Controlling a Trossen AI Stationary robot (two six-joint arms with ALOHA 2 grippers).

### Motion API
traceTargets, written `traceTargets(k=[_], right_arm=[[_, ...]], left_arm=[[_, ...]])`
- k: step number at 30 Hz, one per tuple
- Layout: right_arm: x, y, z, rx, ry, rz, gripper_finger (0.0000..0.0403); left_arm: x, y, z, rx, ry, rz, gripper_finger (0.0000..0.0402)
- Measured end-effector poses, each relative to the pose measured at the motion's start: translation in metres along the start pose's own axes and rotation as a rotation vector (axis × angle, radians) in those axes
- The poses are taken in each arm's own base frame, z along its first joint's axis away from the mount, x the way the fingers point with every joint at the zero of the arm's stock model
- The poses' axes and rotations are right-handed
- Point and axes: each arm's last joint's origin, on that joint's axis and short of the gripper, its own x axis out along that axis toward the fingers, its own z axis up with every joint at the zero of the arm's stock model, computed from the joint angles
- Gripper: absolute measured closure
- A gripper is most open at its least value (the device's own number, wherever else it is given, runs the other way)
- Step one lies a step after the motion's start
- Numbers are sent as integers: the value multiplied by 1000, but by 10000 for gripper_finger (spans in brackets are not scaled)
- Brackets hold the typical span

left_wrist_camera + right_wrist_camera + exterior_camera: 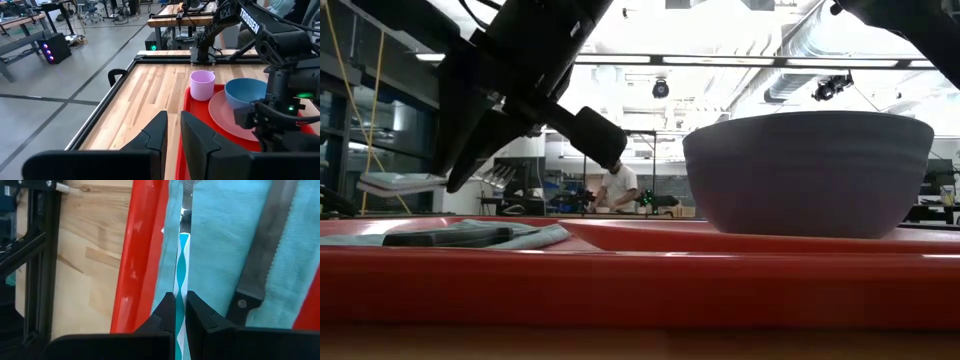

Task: Set up tray
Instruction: Put the blue fork on the blue napkin to the left of the black knife

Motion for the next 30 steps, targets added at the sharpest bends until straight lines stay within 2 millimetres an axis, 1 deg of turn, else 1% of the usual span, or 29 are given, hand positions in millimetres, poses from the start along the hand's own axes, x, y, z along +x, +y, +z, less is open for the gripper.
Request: traceTargets(k=[9,26,30], right_arm=[[-2,-2,-10,17,25,-9,403],[-1,-2,-9,60,32,-16,403],[-1,-2,-8,82,33,-16,403]], left_arm=[[0,0,0,-16,1,12,316],[0,0,0,-20,1,15,316],[0,1,0,-45,1,21,316]])
